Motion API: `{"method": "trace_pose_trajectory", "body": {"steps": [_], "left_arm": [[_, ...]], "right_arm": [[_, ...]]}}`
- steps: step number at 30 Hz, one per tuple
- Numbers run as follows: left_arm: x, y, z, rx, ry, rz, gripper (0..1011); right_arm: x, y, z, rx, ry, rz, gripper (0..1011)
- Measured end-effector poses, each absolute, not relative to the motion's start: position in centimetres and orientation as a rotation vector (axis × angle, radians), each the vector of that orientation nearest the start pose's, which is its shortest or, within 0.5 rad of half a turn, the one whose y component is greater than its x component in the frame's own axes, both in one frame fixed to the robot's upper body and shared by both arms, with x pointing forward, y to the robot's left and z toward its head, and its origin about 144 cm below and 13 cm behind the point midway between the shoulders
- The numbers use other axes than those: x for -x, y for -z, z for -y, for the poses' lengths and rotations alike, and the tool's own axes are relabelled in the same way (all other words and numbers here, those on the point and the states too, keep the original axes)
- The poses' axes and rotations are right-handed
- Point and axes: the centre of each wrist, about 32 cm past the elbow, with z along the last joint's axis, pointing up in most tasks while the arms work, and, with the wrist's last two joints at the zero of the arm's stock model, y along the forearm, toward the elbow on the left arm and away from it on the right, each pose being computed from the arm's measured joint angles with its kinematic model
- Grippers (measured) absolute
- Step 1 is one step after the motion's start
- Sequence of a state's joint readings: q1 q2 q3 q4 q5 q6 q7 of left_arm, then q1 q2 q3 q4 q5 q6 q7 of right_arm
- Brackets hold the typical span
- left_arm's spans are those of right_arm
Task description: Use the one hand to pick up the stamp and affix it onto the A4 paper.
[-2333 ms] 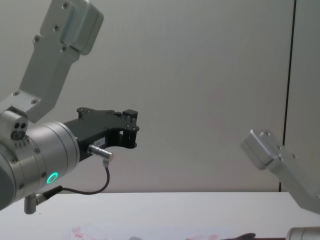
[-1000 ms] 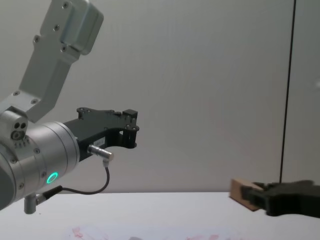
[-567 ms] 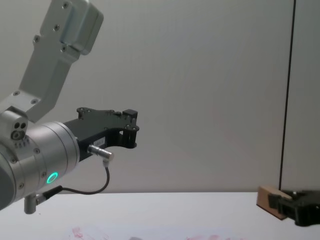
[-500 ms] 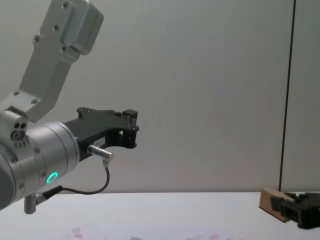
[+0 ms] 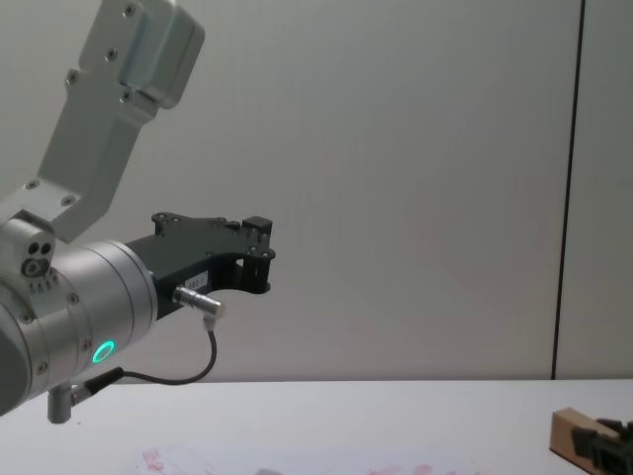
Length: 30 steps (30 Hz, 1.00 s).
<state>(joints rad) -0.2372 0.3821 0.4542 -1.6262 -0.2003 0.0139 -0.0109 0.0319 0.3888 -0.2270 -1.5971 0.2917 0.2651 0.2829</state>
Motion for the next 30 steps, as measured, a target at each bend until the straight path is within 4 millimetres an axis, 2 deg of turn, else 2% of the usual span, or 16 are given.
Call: {"method": "trace_pose_trajectory", "body": {"steps": [13,16,17,19,22,23,26,27,29,30], "left_arm": [[-49.20,-120.44,-19.84,-0.061,-1.124,0.268,0],[-49.20,-120.44,-19.84,-0.061,-1.124,0.268,0],[-49.20,-120.44,-19.84,-0.061,-1.124,0.268,0],[-49.20,-120.44,-19.84,-0.061,-1.124,0.268,0],[-49.20,-120.44,-19.84,-0.061,-1.124,0.268,0],[-49.20,-120.44,-19.84,-0.061,-1.124,0.268,0],[-49.20,-120.44,-19.84,-0.061,-1.124,0.268,0],[-49.20,-120.44,-19.84,-0.061,-1.124,0.268,0],[-49.20,-120.44,-19.84,-0.061,-1.124,0.268,0],[-49.20,-120.44,-19.84,-0.061,-1.124,0.268,0]], "right_arm": [[-45.98,-114.61,27.47,0.314,1.084,-0.163,227],[-45.98,-114.55,27.52,0.316,1.085,-0.163,329],[-45.98,-114.55,27.52,0.316,1.085,-0.163,329],[-45.98,-114.51,27.56,0.318,1.086,-0.164,430],[-45.99,-114.49,27.58,0.319,1.086,-0.164,493],[-45.99,-114.47,27.60,0.320,1.087,-0.163,553],[-45.99,-114.44,27.62,0.321,1.087,-0.163,611],[-45.99,-114.44,27.63,0.321,1.087,-0.163,678],[-45.99,-114.42,27.64,0.322,1.087,-0.163,707],[-45.99,-114.42,27.65,0.322,1.087,-0.163,771]]}}
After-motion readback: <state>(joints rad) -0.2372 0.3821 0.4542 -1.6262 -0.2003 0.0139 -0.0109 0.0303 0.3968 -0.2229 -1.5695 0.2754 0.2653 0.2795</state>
